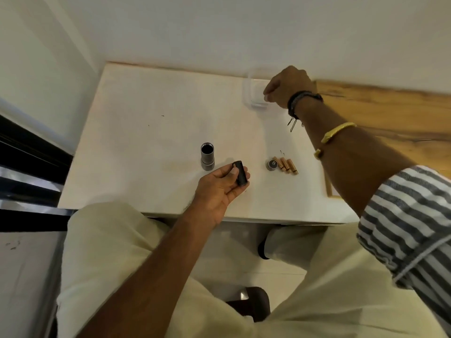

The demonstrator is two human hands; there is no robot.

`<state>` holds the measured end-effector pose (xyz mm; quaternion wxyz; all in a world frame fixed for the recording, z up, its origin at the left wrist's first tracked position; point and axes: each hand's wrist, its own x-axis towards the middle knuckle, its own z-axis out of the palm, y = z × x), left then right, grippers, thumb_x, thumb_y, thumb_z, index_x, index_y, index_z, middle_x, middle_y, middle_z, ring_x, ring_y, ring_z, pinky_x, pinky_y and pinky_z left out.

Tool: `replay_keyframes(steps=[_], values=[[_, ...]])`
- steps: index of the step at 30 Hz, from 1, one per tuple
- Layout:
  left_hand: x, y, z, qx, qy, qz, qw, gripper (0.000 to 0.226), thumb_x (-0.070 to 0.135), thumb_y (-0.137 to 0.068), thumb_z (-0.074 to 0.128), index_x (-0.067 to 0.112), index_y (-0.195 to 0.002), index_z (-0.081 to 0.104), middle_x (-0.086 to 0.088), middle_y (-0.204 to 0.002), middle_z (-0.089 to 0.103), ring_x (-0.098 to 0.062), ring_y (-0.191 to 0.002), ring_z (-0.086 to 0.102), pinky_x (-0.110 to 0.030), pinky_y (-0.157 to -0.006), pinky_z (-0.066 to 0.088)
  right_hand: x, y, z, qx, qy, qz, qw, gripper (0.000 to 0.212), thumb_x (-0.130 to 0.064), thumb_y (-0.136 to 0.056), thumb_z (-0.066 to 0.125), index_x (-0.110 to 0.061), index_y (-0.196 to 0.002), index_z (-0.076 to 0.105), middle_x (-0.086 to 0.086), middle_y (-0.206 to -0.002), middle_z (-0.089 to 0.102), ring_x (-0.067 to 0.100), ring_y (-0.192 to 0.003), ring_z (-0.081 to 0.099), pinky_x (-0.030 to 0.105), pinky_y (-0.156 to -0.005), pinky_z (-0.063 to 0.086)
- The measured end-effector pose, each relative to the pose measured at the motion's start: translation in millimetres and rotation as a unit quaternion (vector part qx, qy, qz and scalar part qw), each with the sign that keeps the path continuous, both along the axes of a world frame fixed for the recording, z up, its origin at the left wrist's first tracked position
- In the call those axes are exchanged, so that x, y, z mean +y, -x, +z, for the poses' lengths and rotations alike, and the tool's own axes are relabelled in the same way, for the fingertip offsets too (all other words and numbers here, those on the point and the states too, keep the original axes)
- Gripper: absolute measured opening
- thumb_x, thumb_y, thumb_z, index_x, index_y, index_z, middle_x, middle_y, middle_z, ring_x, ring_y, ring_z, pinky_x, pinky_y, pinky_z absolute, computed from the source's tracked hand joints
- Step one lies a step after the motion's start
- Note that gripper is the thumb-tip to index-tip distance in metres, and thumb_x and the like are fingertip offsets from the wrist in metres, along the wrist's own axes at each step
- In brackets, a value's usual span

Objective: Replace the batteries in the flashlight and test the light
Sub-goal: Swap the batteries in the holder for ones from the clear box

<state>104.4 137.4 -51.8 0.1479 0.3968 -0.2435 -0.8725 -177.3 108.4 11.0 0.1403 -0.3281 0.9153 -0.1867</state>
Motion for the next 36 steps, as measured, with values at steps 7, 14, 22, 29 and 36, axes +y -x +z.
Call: replay_keyframes(steps=[7, 14, 22, 29, 36], values=[[-2, 1, -3, 0.012, -0.016, 0.008, 1.0, 0.025, 0.002, -0.098, 0.055, -0.003, -0.122, 0.062, -0.018, -0.112, 0.073, -0.028, -0.102, 0.072, -0.039, -0.087, 0.06, -30, 11, -10, 0.016, -0.117, 0.068, 0.991, 0.023, -0.011, -0.082, 0.069, -0.023, -0.098, 0.081, 0.004, -0.108, 0.077, 0.03, -0.101, 0.07, 0.041, -0.093, 0.059], [-5, -1, -3, 0.013, -0.011, 0.008, 1.0, 0.023, 0.003, -0.097, 0.057, -0.002, -0.118, 0.065, -0.018, -0.112, 0.073, -0.029, -0.104, 0.072, -0.037, -0.085, 0.06, -25, 10, -15, 0.026, -0.072, 0.047, 0.996, 0.012, -0.017, -0.081, 0.079, -0.026, -0.089, 0.077, 0.002, -0.11, 0.074, 0.03, -0.105, 0.068, 0.032, -0.082, 0.054], [4, -1, 6, 0.019, -0.024, 0.015, 0.999, 0.025, 0.002, -0.096, 0.058, -0.004, -0.12, 0.062, -0.02, -0.109, 0.073, -0.029, -0.102, 0.072, -0.039, -0.084, 0.061, 22, -20, 8, -0.008, 0.095, 0.011, 0.995, 0.035, -0.013, -0.084, 0.065, -0.034, -0.111, 0.073, -0.002, -0.094, 0.076, 0.018, -0.096, 0.068, 0.021, -0.068, 0.049], [14, -8, 15, 0.032, -0.007, 0.006, 0.999, 0.019, 0.001, -0.096, 0.058, 0.0, -0.114, 0.064, -0.021, -0.11, 0.073, -0.031, -0.103, 0.072, -0.04, -0.087, 0.06, 96, -92, 15, -0.153, 0.231, -0.034, 0.96, 0.026, -0.005, -0.085, 0.069, -0.022, -0.105, 0.072, 0.007, -0.084, 0.075, 0.019, -0.067, 0.077, 0.038, -0.067, 0.066], [23, -15, 25, 0.046, 0.022, -0.033, 0.998, 0.025, 0.002, -0.1, 0.052, -0.001, -0.124, 0.058, -0.021, -0.121, 0.069, -0.032, -0.111, 0.068, -0.04, -0.091, 0.058, 164, -168, -5, -0.278, 0.35, -0.081, 0.891, 0.028, 0.001, -0.09, 0.066, -0.015, -0.112, 0.071, 0.016, -0.084, 0.073, 0.03, -0.075, 0.077, 0.043, -0.072, 0.065]])
